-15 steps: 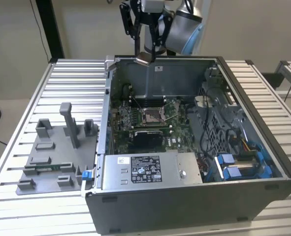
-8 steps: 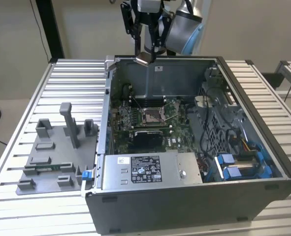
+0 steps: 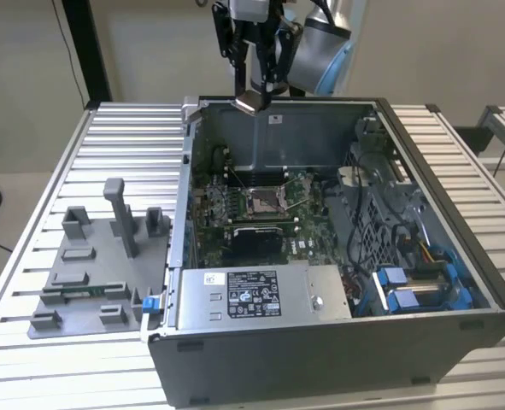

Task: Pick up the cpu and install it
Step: 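Place the cpu into insertion slot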

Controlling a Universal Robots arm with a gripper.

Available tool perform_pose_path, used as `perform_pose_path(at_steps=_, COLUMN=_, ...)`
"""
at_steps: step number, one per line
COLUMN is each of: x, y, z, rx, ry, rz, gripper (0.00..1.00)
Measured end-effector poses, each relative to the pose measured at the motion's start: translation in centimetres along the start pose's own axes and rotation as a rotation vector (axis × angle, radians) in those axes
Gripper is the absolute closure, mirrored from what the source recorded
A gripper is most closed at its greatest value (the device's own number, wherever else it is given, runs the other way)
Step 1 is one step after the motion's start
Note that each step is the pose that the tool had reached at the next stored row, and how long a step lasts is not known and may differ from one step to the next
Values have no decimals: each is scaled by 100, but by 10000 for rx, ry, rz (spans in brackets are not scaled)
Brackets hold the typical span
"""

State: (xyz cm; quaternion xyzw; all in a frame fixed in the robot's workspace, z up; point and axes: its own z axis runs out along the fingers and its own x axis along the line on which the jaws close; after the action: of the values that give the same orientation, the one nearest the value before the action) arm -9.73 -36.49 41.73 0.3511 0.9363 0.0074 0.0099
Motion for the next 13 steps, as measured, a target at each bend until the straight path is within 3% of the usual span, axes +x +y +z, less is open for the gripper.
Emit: perform_pose_path(at_steps=13, x=0, y=0, z=1, rx=26, ry=-42, rz=2008, gripper=100)
